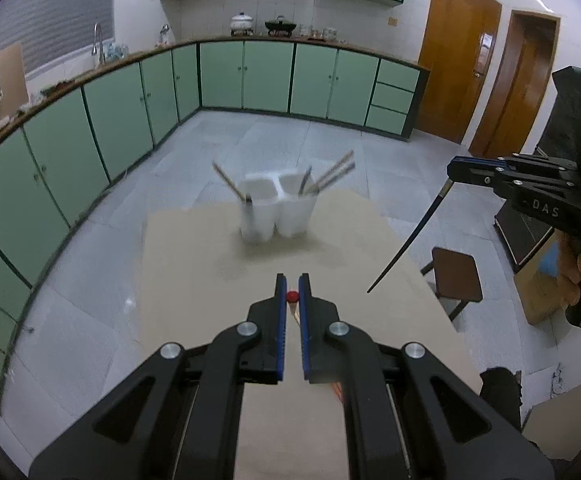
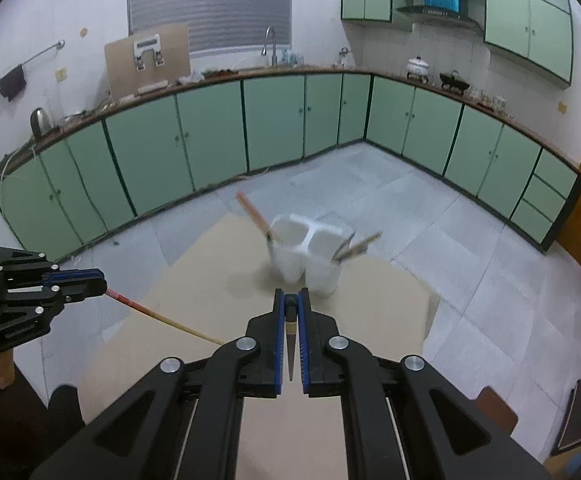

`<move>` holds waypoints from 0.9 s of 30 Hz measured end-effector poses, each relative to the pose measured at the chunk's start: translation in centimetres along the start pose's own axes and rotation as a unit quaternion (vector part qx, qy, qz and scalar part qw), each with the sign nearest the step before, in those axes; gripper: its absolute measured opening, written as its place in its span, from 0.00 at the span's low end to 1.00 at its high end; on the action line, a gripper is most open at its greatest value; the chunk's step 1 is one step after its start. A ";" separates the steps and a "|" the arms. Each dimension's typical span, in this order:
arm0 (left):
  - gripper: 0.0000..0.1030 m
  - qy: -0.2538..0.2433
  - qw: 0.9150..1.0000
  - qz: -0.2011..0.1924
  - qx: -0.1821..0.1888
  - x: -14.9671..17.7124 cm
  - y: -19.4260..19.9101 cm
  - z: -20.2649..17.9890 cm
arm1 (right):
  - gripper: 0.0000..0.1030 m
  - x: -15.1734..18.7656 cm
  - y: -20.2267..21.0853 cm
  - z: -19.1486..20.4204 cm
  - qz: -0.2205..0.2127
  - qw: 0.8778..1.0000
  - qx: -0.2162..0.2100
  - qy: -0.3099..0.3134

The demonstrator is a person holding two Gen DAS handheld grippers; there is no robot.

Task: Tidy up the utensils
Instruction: 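Carry both chopsticks to the white holder and insert them, then open both tools and move back over the last two chopsticks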

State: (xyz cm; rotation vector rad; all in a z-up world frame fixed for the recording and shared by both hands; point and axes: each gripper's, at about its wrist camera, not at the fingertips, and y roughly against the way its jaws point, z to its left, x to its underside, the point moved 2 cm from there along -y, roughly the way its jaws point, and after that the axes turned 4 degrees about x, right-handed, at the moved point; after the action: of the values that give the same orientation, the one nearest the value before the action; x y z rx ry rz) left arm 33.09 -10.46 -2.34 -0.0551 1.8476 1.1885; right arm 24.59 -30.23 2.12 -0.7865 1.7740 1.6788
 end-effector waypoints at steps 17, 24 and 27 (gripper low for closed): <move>0.05 0.009 0.999 -0.042 -0.031 -14.6 -2.1 2.2 | 0.06 -13.1 -1.5 -3.2 -0.071 0.996 0.036 -0.035; 0.05 0.028 0.998 -0.035 -0.039 -16.7 -7.9 4.0 | 0.06 -14.8 -7.1 -5.6 -0.074 0.994 0.044 -0.071; 0.05 0.041 0.998 -0.014 -0.042 -16.5 -11.3 5.4 | 0.06 -14.4 -10.8 -6.8 -0.060 0.993 0.045 -0.086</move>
State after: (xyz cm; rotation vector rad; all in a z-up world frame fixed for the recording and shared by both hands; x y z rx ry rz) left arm 51.65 -19.18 0.61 -0.1790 1.8597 1.2610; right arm 42.16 -36.94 6.07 -0.6747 1.6379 1.5296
